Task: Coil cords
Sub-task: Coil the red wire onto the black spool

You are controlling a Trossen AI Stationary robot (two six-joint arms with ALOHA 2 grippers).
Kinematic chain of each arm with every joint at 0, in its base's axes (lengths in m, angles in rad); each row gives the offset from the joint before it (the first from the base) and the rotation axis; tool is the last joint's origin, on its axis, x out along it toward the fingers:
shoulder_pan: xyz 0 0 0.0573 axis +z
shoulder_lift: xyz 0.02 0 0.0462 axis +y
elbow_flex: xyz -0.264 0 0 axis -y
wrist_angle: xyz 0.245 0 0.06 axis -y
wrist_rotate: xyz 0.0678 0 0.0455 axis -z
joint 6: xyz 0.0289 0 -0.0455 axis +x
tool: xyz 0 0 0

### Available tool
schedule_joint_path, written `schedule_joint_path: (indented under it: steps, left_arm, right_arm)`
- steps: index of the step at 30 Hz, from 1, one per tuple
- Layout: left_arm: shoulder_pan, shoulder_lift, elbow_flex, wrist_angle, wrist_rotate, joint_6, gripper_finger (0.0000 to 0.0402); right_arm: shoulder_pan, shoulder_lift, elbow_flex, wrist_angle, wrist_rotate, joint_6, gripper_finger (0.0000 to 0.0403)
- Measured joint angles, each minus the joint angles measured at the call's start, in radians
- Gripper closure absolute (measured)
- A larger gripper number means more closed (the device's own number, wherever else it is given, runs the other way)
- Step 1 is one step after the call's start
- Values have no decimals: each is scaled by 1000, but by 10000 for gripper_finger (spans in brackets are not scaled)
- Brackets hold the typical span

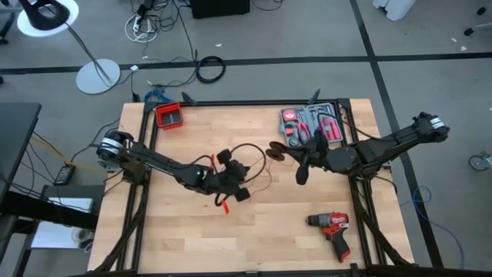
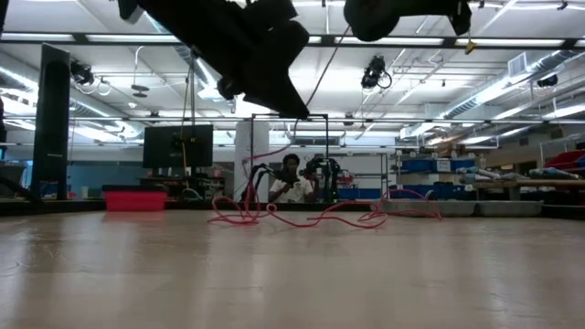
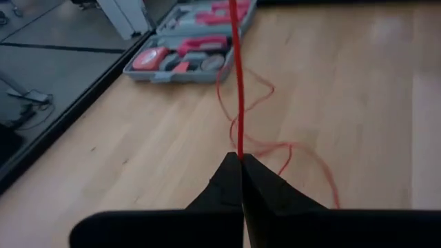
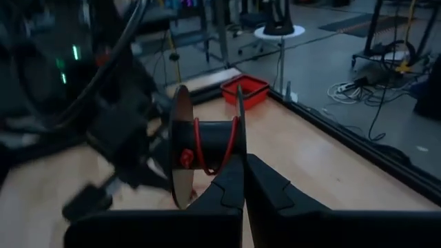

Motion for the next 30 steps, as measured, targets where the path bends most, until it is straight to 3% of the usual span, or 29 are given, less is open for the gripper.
schedule_joint_path:
  steps: [7,20,30]
  left_arm:
    - [22,1,-36,170,2,-21,402]
    - [36,34,-27,159,36,-95,402]
    - [47,49,-27,198,68,-105,402]
  right_arm:
    - [-42,110,0,169,1,36,402]
    - [-144,275,0,401,-81,22,402]
    - [-225,400,0,470,-68,-3,402]
